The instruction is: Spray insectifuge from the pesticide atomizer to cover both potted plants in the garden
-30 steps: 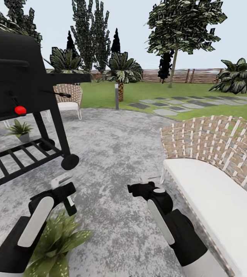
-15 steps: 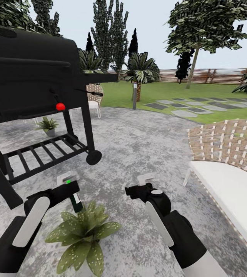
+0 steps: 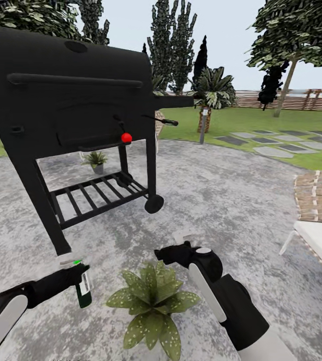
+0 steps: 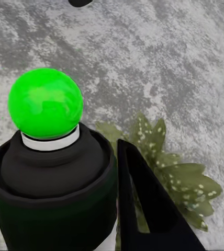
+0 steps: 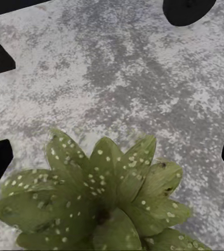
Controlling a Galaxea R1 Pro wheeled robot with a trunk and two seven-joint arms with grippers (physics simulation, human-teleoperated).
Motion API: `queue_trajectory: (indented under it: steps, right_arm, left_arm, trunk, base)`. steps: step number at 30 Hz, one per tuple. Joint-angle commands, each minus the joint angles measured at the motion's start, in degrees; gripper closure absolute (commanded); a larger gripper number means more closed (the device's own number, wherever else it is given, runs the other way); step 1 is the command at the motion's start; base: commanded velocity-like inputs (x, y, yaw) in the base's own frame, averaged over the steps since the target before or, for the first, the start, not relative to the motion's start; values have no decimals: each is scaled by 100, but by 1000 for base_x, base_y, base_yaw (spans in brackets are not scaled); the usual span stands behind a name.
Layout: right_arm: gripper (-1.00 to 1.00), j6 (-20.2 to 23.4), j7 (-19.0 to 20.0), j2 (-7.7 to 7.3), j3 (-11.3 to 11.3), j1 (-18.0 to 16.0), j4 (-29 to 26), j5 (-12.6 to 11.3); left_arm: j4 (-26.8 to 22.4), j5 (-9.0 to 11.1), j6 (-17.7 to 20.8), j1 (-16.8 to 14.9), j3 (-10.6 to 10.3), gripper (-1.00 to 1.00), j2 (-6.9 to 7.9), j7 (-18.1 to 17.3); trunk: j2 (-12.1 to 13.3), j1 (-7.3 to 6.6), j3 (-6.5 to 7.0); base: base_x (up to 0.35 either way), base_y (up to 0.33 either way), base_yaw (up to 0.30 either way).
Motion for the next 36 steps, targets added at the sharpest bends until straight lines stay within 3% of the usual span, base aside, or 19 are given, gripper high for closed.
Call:
queue_trajectory:
  steps: [1,3,5,6,8,10,11,13,16,19,25,32,36]
  right_arm:
    - [-100,-9,59,19,22,0,3,22]
    - [-100,-30,112,9,39,0,9,34]
    - [-100,-20,123,9,46,0,9,29]
    - [-100,-13,127,16,98,0,9,27]
    - [-100,-21,127,17,356,0,9,29]
    - [-100,-35,112,37,589,0,9,34]
    - [-100,-37,110,47,701,0,9,34]
    - [-100,-28,125,49,902,0,9,30]
    - [-100,-3,246,41,1002,0,11,11]
    - [-100,-10,318,54,1017,0,18,23]
    - [-100,-4,313,58,1008,0,18,26]
    - [-100,-2,312,58,1005,0,21,26]
    - [-100,14,329,49,1005,0,18,17]
  left_arm:
    - [85,-35,-60,42,-4,100,24,-102]
    - [239,-131,-435,177,-49,100,22,-151]
    - [555,-566,-821,224,-174,100,-32,-235]
    - [789,-699,-1130,232,-386,100,-49,-362]
    - [1276,-801,-1847,239,-695,100,-59,-681]
    - [1992,-836,-2827,241,-833,100,-64,-1181]
    - [2237,-898,-3181,241,-853,100,-68,-1249]
    - [2346,-1034,-3343,241,-1032,100,-69,-1303]
    - [2437,-1087,-3381,241,-1283,100,-66,-1646]
    - [2447,-1089,-3349,241,-1260,100,-60,-1986]
    - [2394,-1069,-3380,241,-1254,100,-26,-1986]
    - [2419,-1063,-3351,241,-1232,100,-52,-1966]
    - [2440,-1088,-3370,241,-1265,100,-66,-1948]
  trunk:
    - [0,0,0]
    - [0,0,0]
    - [0,0,0]
    - [0,0,0]
    - [0,0,0]
    - [0,0,0]
    - [0,0,0]
    - [0,0,0]
    - [0,0,0]
    - [0,0,0]
    - [0,0,0]
    - [9,-18,155]
    - [9,-18,155]
  base:
    - [87,339,265]
    - [100,334,266]
    - [134,326,266]
    - [161,318,266]
    - [176,312,266]
    - [183,310,266]
    - [191,302,266]
    - [192,299,266]
    - [166,290,266]
    - [21,332,256]
    - [0,219,247]
    - [0,6,268]
    - [8,0,241]
